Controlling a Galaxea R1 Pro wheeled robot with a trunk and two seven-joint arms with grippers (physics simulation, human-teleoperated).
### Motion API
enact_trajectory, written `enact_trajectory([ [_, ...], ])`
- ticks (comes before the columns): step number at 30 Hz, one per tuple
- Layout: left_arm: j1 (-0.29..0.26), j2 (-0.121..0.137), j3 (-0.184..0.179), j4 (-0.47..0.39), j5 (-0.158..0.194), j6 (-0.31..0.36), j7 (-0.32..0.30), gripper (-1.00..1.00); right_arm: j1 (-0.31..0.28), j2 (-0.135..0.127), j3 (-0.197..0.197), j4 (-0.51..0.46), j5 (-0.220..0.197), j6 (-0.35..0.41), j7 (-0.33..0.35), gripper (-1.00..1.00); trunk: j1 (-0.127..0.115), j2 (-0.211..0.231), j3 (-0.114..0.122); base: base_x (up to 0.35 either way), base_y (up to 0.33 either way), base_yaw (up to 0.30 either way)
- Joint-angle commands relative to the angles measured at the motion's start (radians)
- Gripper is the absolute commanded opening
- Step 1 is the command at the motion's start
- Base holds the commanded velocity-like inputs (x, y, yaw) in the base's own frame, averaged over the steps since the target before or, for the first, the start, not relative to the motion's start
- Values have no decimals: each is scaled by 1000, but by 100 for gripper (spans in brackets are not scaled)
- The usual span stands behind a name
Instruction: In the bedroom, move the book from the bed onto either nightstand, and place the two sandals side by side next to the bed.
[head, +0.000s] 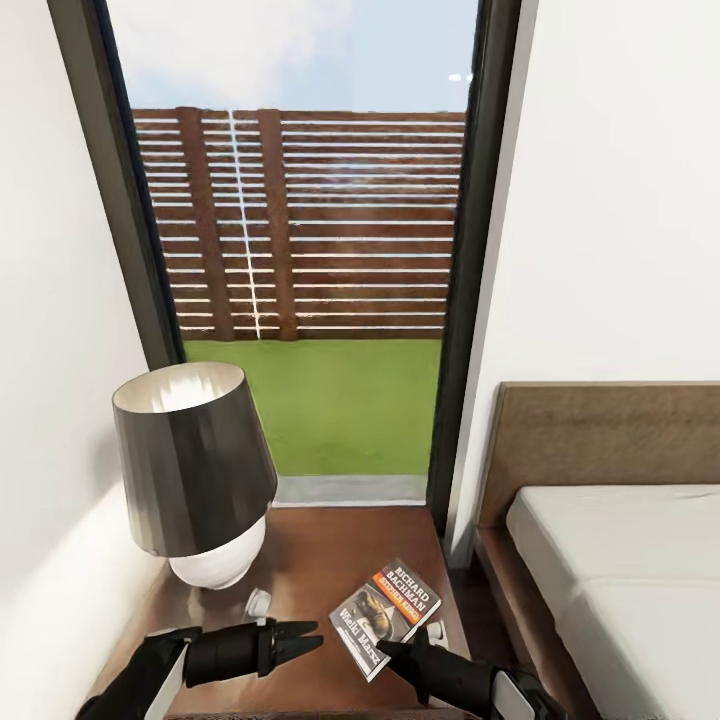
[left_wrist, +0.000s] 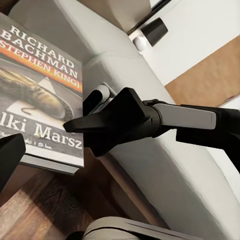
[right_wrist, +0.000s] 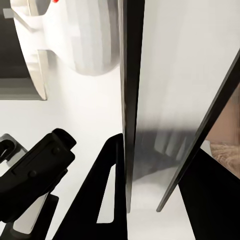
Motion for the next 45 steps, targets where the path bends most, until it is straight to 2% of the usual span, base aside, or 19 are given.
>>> enact_trajectory([
  [1,0,0,0,0,2,11,-3,100,-1,0,-3,0,-5,8,2,-100,4,-8,-4,0,0,0],
  [4,-1,0,0,0,2,11,-3,100,-1,1,-3,0,-5,7,2,-100,15,-29,-14,0,0,0],
  [16,0,1,1,1,3,10,-3,100,-1,1,-3,0,-5,8,2,-100,15,-29,-14,1,0,0],
  [28,0,1,2,1,4,10,-3,100,-1,2,-3,0,-5,8,2,-100,15,-29,-14,113,0,0],
  [45,0,1,2,1,4,9,-3,100,-1,2,-3,0,-5,8,2,-100,15,-29,-14,52,63,0],
])
